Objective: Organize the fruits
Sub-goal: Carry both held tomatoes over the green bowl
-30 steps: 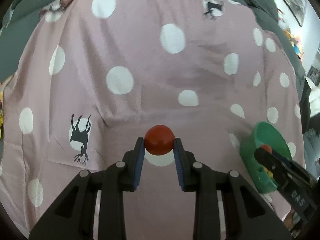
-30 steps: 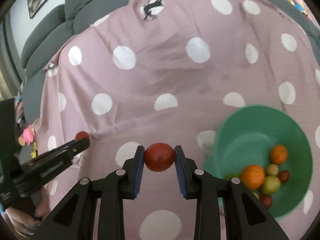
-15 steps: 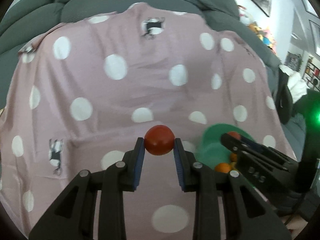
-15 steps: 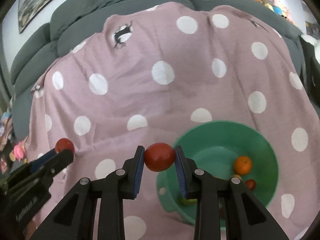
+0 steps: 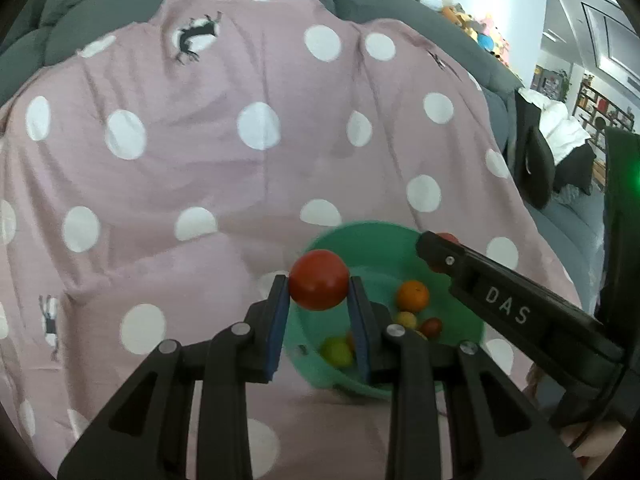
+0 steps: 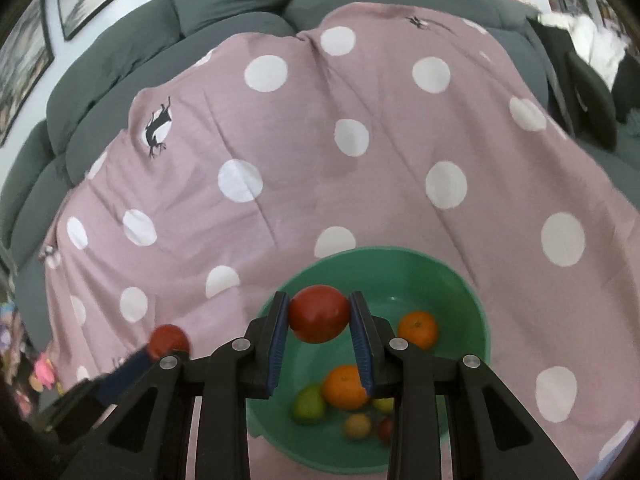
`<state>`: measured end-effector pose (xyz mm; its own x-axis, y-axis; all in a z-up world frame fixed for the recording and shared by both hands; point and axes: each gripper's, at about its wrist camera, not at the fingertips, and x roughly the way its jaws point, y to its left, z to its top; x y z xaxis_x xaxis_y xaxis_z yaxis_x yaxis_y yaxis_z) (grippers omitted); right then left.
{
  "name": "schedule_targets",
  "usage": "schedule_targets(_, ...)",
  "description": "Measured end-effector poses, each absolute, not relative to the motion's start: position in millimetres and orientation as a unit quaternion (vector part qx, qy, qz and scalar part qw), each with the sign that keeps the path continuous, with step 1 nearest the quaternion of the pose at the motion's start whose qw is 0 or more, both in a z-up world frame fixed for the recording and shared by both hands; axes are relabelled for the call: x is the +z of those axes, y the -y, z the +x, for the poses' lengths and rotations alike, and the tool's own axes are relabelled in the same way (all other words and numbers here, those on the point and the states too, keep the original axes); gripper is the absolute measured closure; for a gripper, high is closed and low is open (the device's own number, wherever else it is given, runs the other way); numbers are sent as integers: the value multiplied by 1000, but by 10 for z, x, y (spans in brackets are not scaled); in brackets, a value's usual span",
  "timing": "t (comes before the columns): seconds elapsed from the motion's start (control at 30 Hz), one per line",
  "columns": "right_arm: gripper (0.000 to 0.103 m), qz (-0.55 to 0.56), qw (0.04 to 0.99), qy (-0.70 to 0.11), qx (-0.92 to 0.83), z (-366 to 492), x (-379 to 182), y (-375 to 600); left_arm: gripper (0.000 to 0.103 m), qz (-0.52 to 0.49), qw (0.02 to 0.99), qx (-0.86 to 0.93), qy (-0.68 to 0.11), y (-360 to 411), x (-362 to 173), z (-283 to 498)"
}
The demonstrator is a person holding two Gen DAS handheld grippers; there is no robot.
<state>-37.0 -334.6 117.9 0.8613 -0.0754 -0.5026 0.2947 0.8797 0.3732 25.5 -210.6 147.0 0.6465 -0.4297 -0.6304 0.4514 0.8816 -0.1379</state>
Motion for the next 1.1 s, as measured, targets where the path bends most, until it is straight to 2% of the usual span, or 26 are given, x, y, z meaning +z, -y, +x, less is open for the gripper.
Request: schedule_targets(1.1,70,222,894,-339,-191,-233,721,3809,73,48,862,-258,-435,2706,887,408)
